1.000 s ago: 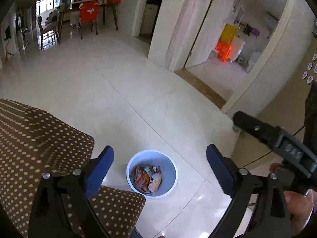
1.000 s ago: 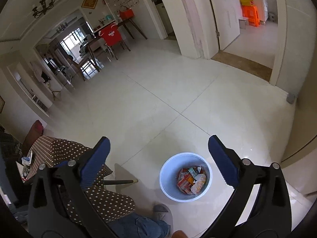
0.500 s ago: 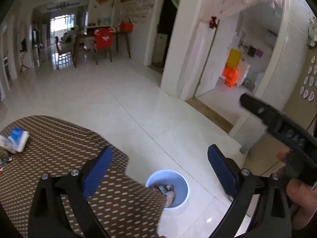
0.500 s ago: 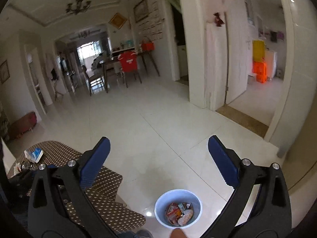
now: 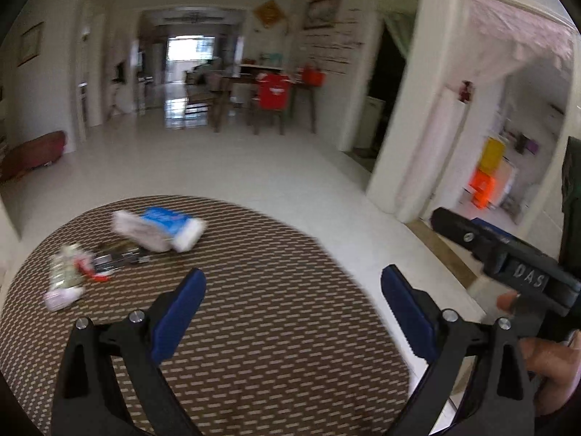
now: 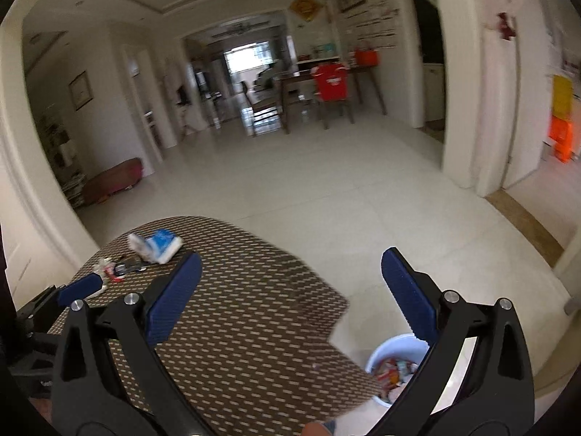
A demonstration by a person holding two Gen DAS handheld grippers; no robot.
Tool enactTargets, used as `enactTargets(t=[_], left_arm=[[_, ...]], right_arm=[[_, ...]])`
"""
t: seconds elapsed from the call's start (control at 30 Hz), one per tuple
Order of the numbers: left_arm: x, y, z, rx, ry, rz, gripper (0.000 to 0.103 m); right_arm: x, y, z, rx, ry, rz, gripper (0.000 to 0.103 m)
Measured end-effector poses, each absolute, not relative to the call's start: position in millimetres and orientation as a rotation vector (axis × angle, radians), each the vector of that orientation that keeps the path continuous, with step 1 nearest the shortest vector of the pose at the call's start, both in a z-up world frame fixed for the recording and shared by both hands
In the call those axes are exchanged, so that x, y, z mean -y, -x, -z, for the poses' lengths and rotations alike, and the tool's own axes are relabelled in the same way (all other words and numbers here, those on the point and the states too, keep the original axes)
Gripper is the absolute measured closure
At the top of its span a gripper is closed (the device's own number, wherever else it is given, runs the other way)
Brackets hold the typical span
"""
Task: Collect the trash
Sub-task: 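Move both open tools back over the table, then grasp the small white bottle with the left tool while the right tool grasps the blue-white box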
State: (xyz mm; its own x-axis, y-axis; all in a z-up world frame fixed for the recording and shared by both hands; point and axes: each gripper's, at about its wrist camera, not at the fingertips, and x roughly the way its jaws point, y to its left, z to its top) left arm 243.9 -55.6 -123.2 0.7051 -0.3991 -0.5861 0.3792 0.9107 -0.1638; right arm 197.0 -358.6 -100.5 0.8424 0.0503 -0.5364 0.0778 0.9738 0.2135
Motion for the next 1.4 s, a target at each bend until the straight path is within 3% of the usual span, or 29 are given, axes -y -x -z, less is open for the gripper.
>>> enactTargets(t=[0.47,0.83,0.9,0.97,1.03,1.17,1.23,1.27,1.37,1.4], left_arm=[[-101.3,-276.7,170.5,-0.73,0.074,0.141,0.008],[-155.7,-311.5,201.2,-0.791,-0.033,0.1,0.008],[-154.5,-322.4,208.4,-0.805,-0.076,0.104,0.008],[-155.6,-332.8,216.4,-0.851,-0.092,0.129,0.008],[-155.0,-338.5,216.1,-0.845,-0.123,0.144,0.008],[-145.4,-343.0,216.5,-0.838,-0.223,0.167,0.008],[-143.6,-343.2,217.0,-0.85,-0.206,0.211,0.026],[-140.8,-343.0,218.2,-0.865,-0.194,0.237,0.046],[-134.8,-338.8,217.4,-0.871,-0.185,0.229,0.065],[-135.2,-336.4,216.3,-0.873,-0.165,0.237,0.065]], right_arm=[[245.2,-279.9,129.8,-0.705,-0.145,-0.199,0.006],[145.0,-373.6,176.8,-0.802,0.029,-0.375,0.007],[134.8,-392.0,190.1,-0.854,0.027,-0.387,0.022],[132.6,-400.5,199.1,-0.892,0.02,-0.395,0.055],[131.4,-402.4,206.3,-0.919,0.013,-0.419,0.075],[141.4,-388.8,207.0,-0.91,-0.015,-0.433,0.084],[148.2,-381.3,205.7,-0.905,-0.029,-0.43,0.085],[152.8,-376.6,205.3,-0.904,-0.041,-0.43,0.085],[167.0,-361.6,203.6,-0.899,-0.069,-0.423,0.086],[171.9,-356.4,202.3,-0.898,-0.082,-0.421,0.086]])
